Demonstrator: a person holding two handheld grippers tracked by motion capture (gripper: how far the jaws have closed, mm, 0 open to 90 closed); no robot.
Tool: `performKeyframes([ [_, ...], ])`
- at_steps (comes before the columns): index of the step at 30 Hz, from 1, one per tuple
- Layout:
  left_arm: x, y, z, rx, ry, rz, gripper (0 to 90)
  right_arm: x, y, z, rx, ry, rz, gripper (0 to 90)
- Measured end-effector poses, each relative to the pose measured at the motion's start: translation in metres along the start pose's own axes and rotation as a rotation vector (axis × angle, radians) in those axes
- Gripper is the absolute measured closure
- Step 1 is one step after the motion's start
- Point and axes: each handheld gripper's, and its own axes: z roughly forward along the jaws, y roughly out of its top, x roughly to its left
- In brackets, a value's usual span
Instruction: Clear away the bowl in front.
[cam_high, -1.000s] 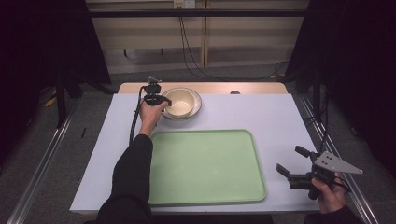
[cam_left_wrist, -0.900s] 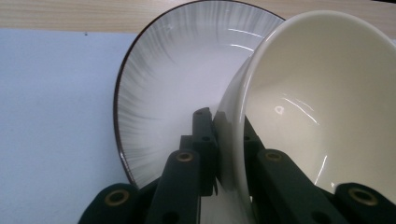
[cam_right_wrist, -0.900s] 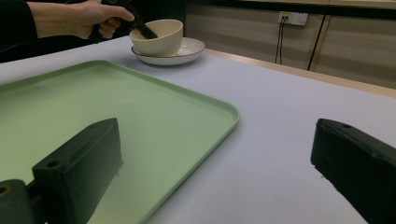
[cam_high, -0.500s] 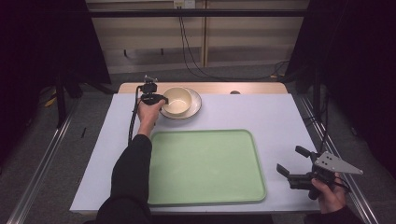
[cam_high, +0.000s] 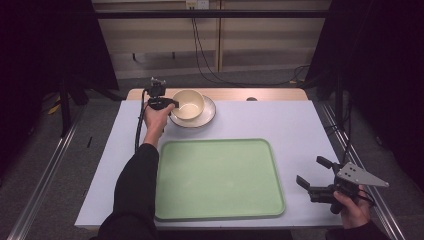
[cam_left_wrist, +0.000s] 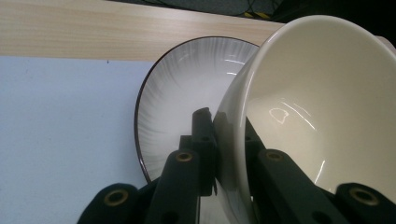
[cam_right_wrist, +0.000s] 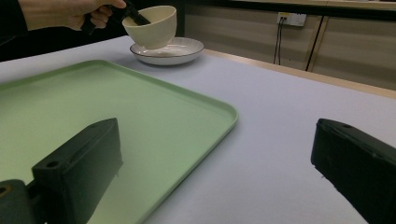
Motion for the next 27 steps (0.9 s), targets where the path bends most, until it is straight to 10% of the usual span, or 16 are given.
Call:
performKeyframes([
  [27, -0.01, 0.0, -0.036, -0.016, -0.075, 0.064, 83.4, 0.0, 0.001, 0.0, -0.009, 0.002, 0.002, 1.5],
])
